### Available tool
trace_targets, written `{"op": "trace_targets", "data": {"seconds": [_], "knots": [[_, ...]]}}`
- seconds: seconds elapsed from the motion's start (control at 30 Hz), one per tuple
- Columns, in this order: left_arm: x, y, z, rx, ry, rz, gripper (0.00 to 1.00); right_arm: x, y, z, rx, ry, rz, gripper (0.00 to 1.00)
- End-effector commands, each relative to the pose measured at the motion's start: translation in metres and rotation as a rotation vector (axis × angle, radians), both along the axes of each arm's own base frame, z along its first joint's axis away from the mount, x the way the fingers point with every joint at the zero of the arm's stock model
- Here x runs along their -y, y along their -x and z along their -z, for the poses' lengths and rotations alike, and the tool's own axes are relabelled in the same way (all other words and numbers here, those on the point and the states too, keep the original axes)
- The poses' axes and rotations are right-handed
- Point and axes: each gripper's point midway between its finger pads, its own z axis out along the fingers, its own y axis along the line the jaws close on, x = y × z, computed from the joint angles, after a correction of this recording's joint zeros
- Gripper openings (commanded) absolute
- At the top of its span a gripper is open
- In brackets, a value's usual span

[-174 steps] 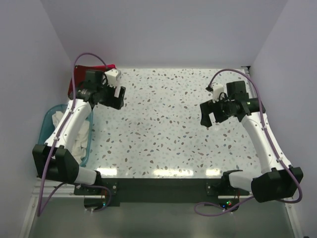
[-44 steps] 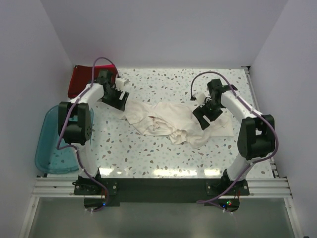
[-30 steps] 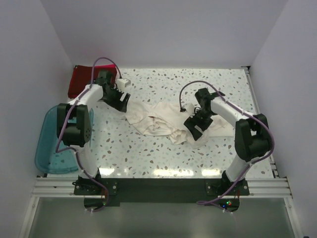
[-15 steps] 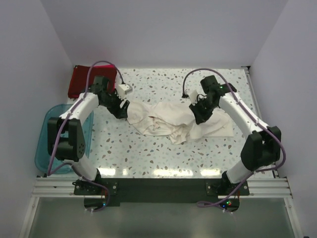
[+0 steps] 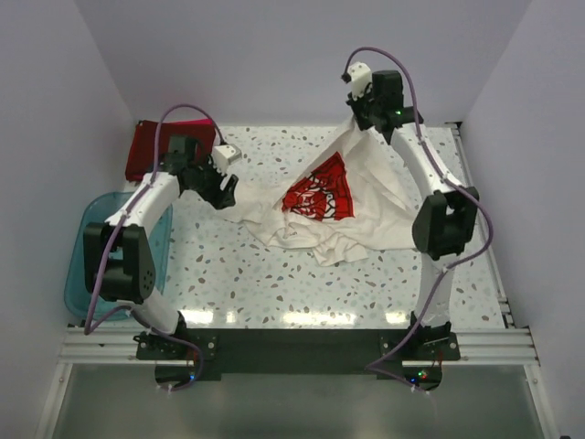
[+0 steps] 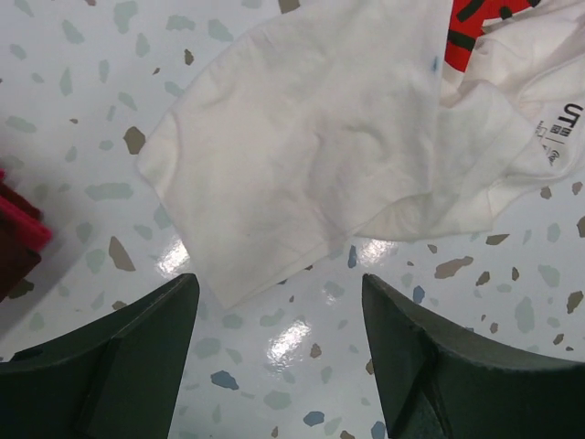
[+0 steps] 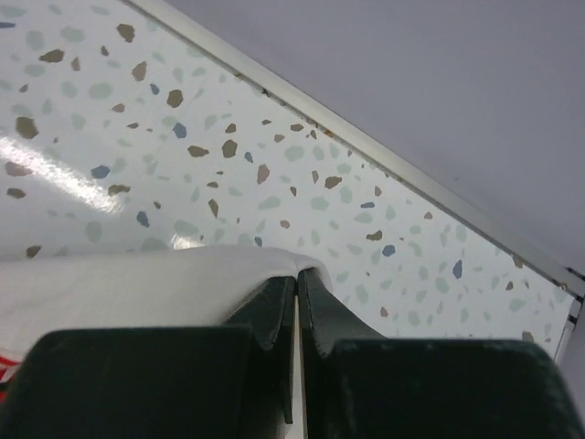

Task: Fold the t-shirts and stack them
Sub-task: Flatten the tshirt out

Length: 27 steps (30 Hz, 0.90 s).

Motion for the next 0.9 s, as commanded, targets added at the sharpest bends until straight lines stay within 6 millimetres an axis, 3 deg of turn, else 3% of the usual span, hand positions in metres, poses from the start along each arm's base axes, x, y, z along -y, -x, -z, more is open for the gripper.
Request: {"op": "trace_targets", "data": {"seconds": [0.0,0.17,0.23,0.27,0.33,0.37,0.63,0.87], "knots": [[-0.014,-0.032,-0.018,0.103,-0.022,-0.133,0.77,0.003,-0.047,-0.02,0.131,-0.018,0.083,0.0],[-0.029,-0.049,0.019,-0.043,-0.039,-0.267,0.77,-0.002,-0.034,-0.024,0.107,-0.034,0.037,0.0],[-0.033,-0.057,0.025,-0.063,-0.04,-0.296,0.77,-0.002,-0.021,-0.037,0.127,-0.034,0.014,0.0],[-0.037,-0.055,0.043,-0.12,-0.066,-0.311,0.77,-0.002,-0.016,-0.028,0.106,-0.025,0.01,0.0],[-0.04,-0.062,0.047,-0.144,-0.079,-0.34,0.75,0.001,-0.009,-0.026,0.1,-0.008,0.002,0.0],[-0.044,-0.057,0.059,-0.191,-0.11,-0.355,0.74,0.003,-0.002,-0.025,0.091,-0.002,-0.003,0.0],[-0.055,-0.028,0.083,-0.321,-0.184,-0.404,0.65,0.009,0.021,-0.019,0.064,0.027,-0.021,0.0],[-0.036,-0.008,0.111,-0.416,-0.193,-0.353,0.58,0.016,0.026,-0.01,0.028,0.044,-0.018,0.0]]}}
